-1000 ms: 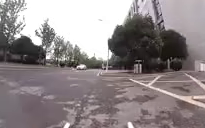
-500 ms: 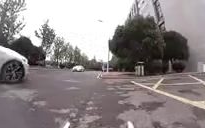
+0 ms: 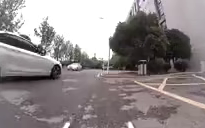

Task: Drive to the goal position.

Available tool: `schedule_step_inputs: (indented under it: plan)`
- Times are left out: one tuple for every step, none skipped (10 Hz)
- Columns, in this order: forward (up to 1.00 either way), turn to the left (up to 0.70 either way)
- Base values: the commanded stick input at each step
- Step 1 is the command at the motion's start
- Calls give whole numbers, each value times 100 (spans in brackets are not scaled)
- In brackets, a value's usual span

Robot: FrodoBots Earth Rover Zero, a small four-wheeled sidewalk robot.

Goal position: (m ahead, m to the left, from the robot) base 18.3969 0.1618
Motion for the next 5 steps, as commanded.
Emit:
schedule_step_inputs:
  plan:
    - [60, 0]
    - [60, 0]
    - [60, 0]
    - [60, 0]
    - [60, 0]
